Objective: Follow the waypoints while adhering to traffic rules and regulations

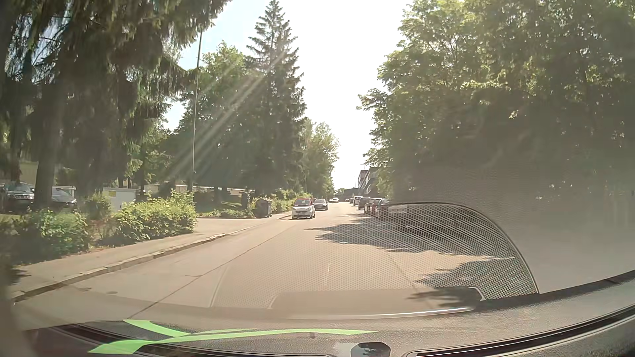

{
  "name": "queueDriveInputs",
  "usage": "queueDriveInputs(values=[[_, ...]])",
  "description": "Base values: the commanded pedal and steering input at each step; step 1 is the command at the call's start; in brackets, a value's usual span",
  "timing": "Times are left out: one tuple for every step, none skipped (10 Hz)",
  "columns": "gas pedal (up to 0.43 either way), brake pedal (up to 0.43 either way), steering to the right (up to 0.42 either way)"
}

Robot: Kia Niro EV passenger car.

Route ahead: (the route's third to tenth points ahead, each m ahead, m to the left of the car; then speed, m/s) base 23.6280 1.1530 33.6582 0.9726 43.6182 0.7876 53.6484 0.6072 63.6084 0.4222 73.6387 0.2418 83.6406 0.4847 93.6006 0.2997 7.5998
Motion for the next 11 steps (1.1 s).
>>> queueDriveInputs(values=[[0.189, 0.000, -0.003], [0.189, 0.000, -0.003], [0.189, 0.000, -0.003], [0.189, 0.000, -0.003], [0.189, 0.000, -0.003], [0.189, 0.000, -0.004], [0.189, 0.000, -0.004], [0.189, 0.000, -0.005], [0.189, 0.000, -0.005], [0.189, 0.000, -0.005], [0.189, 0.000, -0.005]])
